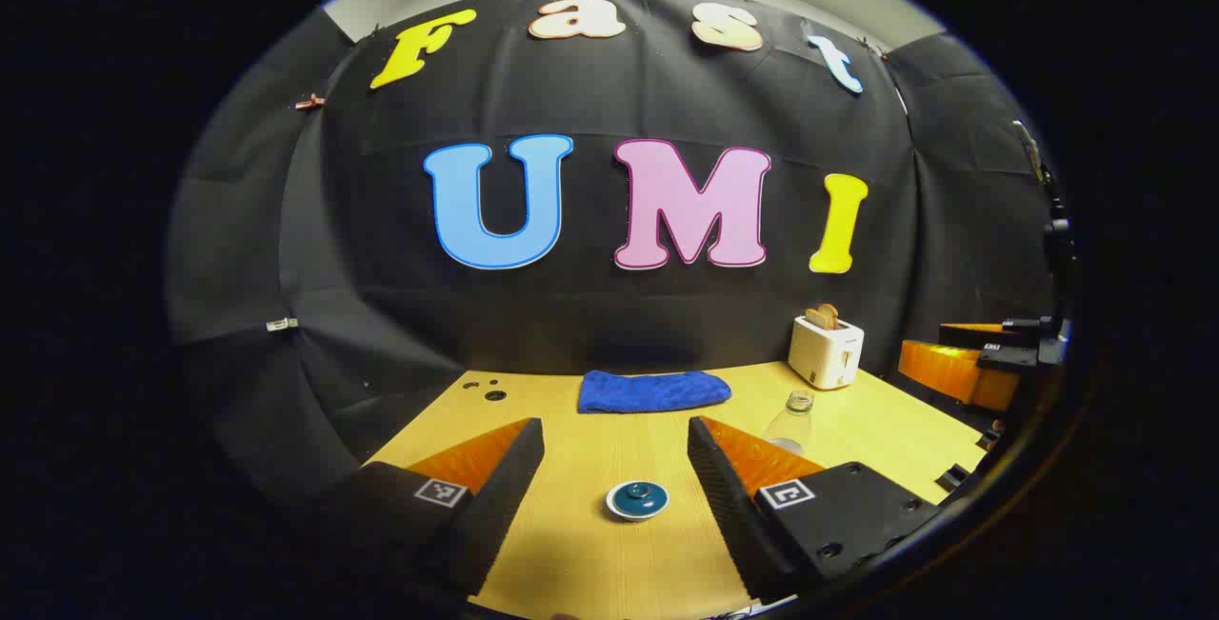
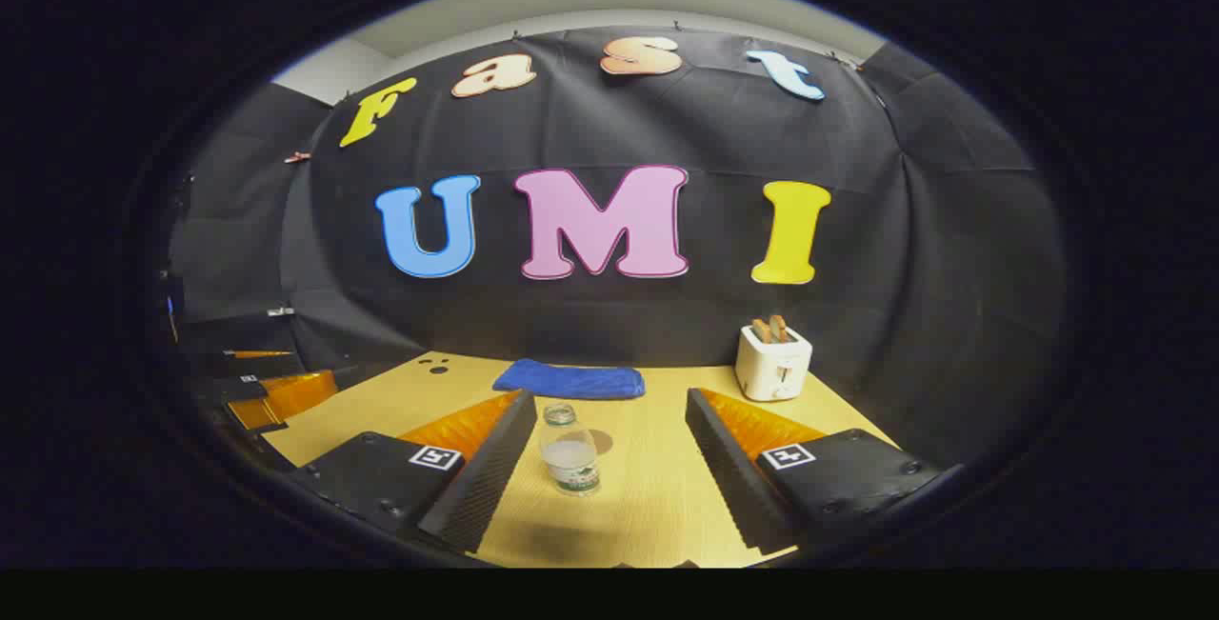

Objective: Open the teacup lid with one hand, grasp the water bottle and pour water into the teacup with the other hand; after pouring, place the water bottle on the coaster and then close the teacup lid.

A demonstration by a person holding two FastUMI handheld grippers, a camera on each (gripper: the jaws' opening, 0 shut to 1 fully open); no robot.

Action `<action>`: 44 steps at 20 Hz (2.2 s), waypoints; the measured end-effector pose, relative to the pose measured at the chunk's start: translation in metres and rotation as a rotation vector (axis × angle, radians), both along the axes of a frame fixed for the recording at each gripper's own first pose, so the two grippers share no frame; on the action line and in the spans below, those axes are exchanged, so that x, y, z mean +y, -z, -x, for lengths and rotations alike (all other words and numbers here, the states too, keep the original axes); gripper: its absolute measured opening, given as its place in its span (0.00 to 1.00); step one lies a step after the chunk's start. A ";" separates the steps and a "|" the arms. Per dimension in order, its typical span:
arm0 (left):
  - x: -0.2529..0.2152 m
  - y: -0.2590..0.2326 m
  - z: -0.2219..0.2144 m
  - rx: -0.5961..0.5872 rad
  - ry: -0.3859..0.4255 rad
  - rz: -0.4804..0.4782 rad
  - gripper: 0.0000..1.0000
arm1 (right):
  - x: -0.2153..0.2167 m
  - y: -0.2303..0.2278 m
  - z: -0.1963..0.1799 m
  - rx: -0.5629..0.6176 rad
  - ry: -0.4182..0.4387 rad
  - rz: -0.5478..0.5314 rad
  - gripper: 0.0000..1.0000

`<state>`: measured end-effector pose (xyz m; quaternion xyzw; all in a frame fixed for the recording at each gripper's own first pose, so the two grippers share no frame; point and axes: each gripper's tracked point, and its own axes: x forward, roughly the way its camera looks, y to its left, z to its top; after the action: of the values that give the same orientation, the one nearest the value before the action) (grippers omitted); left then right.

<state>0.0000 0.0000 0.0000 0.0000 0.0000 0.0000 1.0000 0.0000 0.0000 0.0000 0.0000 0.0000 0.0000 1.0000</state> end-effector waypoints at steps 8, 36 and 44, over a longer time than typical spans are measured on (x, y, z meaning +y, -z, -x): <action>-0.010 0.030 -0.016 0.066 0.035 -0.010 0.95 | 0.016 0.012 -0.028 0.027 -0.084 -0.005 0.98; -0.031 0.201 -0.162 0.243 0.091 -0.025 0.57 | 0.048 0.151 -0.077 0.201 -0.205 0.071 0.98; -0.030 0.202 -0.165 0.236 0.087 -0.047 0.48 | 0.052 0.162 -0.083 0.227 -0.206 0.054 0.98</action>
<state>0.1650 -0.0301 -0.2019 0.0235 0.1174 -0.0436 0.9918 0.0833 0.0517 -0.1619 -0.0271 0.1130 0.1028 0.9879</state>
